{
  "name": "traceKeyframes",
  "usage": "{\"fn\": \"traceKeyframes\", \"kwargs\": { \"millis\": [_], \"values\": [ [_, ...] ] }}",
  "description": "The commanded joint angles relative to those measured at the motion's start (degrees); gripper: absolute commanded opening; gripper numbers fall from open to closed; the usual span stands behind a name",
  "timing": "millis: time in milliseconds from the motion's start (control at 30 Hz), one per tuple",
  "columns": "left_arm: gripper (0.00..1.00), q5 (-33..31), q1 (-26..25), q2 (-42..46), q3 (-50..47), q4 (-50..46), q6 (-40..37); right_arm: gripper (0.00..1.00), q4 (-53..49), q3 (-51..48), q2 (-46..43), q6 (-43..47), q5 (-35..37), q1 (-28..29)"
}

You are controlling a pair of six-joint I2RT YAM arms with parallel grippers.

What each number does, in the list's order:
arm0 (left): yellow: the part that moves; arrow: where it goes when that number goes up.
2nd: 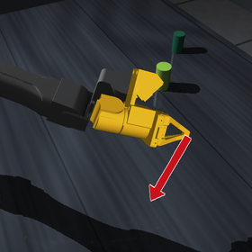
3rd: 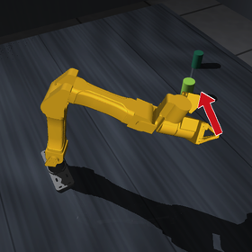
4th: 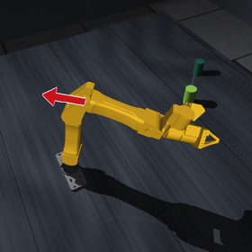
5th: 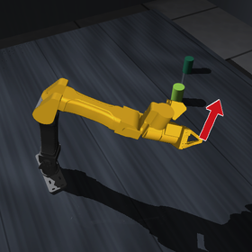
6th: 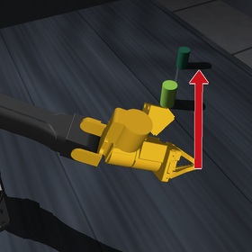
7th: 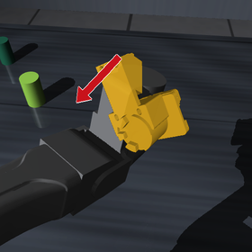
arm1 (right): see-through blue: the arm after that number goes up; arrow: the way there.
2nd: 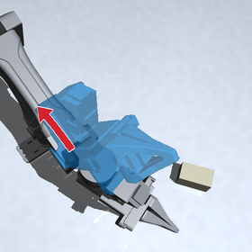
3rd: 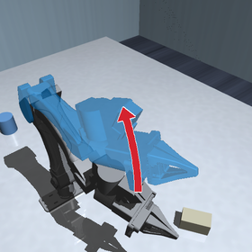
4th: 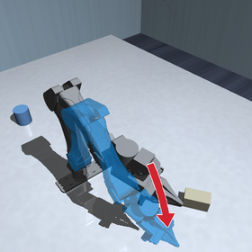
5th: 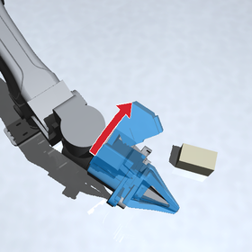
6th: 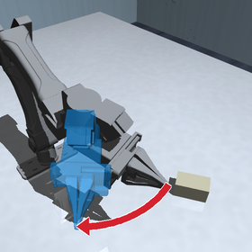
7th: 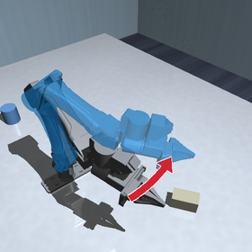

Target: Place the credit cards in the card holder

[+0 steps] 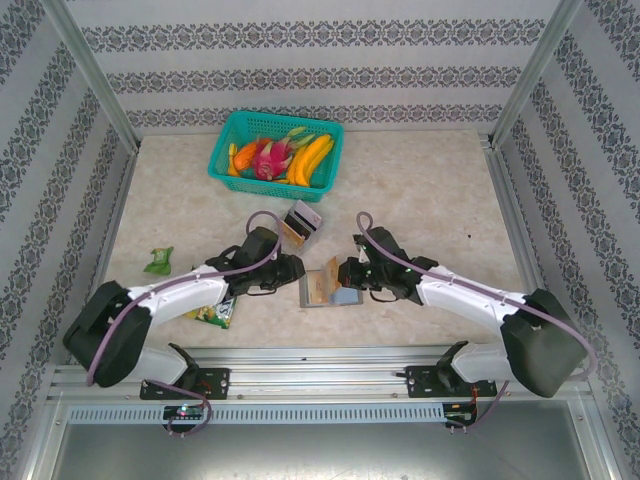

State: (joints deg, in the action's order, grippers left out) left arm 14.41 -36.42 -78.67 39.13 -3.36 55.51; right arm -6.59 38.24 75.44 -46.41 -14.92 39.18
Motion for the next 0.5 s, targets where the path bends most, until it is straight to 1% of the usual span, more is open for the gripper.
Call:
{"fn": "traceKeyframes", "kwargs": {
  "millis": [0, 133, 200, 267, 367, 467],
  "values": [
    [0.41, -4.8, -0.8, 2.8, -1.6, -4.5, 0.1, 0.00, 3.5, 2.5, 1.4, -0.8, -2.7, 1.0],
    [0.42, -5.7, -0.8, 3.9, -1.9, -5.2, 0.2, 0.00, 2.2, 3.4, 2.3, -0.3, -2.4, 1.7],
    [0.42, -5.2, -0.8, 3.5, -2.0, -4.5, 0.0, 0.00, -0.8, 3.5, 0.9, 0.6, 0.7, 1.5],
    [0.42, -3.5, -0.8, 2.5, -1.7, -3.4, -0.5, 0.00, -1.5, 1.6, -1.8, 1.1, 2.5, 0.0],
    [0.42, -0.7, -0.8, -0.2, -0.6, -2.4, -1.5, 0.00, 0.9, -2.6, -5.1, 0.4, -0.2, -4.1],
    [0.42, 0.8, -0.8, -2.7, 0.6, -2.2, -2.0, 0.00, 1.7, -5.0, -6.6, 0.6, -2.9, -6.2]
  ]
}}
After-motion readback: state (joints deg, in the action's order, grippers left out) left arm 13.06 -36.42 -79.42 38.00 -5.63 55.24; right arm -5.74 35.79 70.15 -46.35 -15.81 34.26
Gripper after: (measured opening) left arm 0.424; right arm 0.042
